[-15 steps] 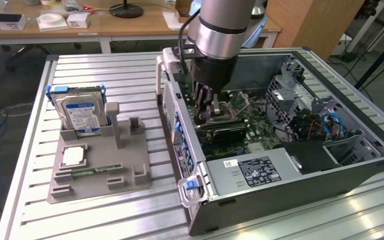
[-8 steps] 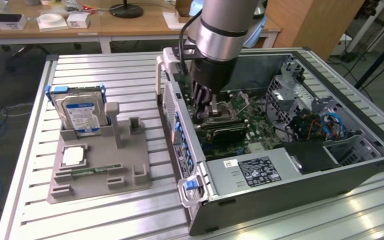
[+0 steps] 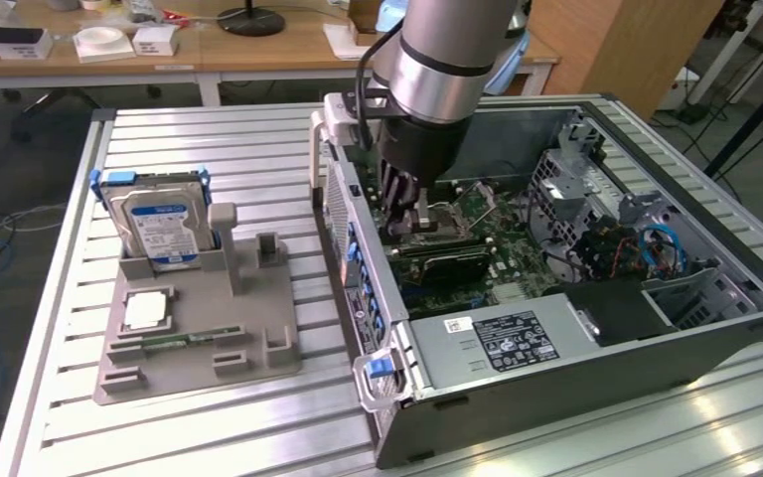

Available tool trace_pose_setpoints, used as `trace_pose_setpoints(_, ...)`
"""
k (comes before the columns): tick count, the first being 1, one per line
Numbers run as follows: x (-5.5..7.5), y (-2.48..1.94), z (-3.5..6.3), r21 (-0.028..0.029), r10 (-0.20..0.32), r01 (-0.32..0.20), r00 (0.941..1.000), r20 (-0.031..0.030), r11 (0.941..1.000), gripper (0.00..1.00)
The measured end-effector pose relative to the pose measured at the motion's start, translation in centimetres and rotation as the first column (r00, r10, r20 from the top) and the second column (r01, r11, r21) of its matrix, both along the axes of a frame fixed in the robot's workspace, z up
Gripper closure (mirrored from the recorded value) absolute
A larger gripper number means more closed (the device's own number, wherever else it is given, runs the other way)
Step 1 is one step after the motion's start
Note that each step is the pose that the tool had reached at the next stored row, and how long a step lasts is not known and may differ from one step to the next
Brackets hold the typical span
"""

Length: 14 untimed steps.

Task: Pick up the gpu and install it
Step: 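Press down on the gpu until it lock into place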

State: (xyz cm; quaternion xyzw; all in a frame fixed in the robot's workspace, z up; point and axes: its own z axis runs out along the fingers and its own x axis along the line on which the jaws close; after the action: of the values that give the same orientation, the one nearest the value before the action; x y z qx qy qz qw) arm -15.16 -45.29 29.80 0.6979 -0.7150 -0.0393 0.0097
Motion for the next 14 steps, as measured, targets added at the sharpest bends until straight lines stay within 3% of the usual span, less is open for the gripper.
trace_pose_setpoints(6,-0.06,-0.02,-0.11,0.0005,-0.002,0.002,1.0,0.0,1.0,0.89)
trace_pose_setpoints(10,-0.11,-0.02,-0.12,0.0005,-0.006,0.006,1.0,-0.0053,1.0,0.89)
trace_pose_setpoints(14,-0.14,-0.02,-0.17,0.0006,-0.009,0.009,0.9999,-0.0054,1.0,0.89)
